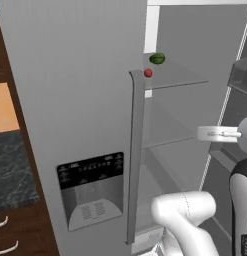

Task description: Take the strawberry from the fridge and place it on top of the pancake, located on the dining counter.

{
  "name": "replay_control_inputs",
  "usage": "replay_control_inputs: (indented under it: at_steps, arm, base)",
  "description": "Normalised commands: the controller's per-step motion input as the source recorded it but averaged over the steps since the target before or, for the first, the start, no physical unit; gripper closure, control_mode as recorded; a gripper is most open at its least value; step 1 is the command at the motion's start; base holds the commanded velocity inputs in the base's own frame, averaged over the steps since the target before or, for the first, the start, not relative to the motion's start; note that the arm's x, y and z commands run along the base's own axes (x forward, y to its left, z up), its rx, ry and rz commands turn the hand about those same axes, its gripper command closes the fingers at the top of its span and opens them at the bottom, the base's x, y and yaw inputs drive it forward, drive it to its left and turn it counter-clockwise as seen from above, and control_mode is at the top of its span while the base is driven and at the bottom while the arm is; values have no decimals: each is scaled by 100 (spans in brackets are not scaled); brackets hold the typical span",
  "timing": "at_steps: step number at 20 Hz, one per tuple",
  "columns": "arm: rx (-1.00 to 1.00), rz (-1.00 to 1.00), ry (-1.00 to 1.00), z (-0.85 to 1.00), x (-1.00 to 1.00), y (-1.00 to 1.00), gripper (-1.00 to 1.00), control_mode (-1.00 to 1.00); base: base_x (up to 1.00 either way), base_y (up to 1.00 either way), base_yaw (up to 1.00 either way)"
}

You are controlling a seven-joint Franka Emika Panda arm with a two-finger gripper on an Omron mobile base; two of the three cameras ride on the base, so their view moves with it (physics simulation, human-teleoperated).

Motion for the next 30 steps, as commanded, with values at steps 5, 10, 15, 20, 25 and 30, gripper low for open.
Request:
replay_control_inputs:
  at_steps: [5,10,15,20,25,30]
  arm:
    - [0,0,0,0,0,0,-100,100]
    - [0,8,-1,36,28,0,-100,-100]
    - [0,0,0,56,53,32,-100,-100]
    - [-2,-7,5,23,83,27,-100,-100]
    - [-1,0,3,0,92,2,-100,-100]
    - [0,0,0,0,73,-9,-100,-100]
  base:
    - [54,0,10]
    - [9,0,2]
    - [0,0,0]
    - [0,0,0]
    - [0,0,0]
    - [0,0,0]
